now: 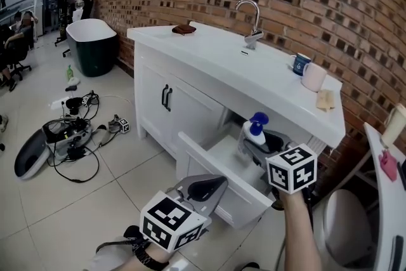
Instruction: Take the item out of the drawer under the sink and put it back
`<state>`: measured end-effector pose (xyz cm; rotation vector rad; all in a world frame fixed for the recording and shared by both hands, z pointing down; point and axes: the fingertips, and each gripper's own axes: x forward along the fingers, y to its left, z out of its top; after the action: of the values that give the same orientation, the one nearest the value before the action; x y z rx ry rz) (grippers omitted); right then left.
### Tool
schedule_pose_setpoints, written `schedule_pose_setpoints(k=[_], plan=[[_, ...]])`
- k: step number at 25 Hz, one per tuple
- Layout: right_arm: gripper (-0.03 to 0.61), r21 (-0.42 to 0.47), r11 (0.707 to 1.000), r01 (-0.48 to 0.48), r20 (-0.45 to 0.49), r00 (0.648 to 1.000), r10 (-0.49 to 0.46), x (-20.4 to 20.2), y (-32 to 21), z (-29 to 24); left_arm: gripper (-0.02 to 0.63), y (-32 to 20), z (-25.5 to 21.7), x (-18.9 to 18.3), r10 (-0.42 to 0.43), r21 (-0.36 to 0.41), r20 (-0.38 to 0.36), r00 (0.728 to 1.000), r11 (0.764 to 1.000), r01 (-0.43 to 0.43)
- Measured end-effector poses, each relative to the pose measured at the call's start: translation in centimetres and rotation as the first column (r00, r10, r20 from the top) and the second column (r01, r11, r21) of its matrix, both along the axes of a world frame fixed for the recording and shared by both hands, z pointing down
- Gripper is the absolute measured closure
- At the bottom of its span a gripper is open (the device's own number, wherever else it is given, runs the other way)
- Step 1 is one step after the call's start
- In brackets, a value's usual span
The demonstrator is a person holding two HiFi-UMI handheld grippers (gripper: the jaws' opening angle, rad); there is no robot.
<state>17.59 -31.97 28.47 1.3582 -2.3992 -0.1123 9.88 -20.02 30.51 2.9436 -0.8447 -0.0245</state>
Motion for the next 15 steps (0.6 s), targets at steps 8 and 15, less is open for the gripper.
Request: schedule_pose_setpoints(k=[8, 15], plan=[[0.373, -0.166, 0.986, -0.022, -0.102, 0.995, 0.005, -0.5, -0.9, 4.5, 0.595, 0.2, 0.3, 0.1, 0.006, -0.011, 0.008, 1.0, 1.0, -0.006], [0.387, -0.012, 0.999, -0.05, -0.005, 0.999, 0.05, 1.1, 0.8, -1.1, 0.595, 0.3, 1.1, 0.1, 0.013, -0.025, 0.035, 0.999, 1.0, -0.012]])
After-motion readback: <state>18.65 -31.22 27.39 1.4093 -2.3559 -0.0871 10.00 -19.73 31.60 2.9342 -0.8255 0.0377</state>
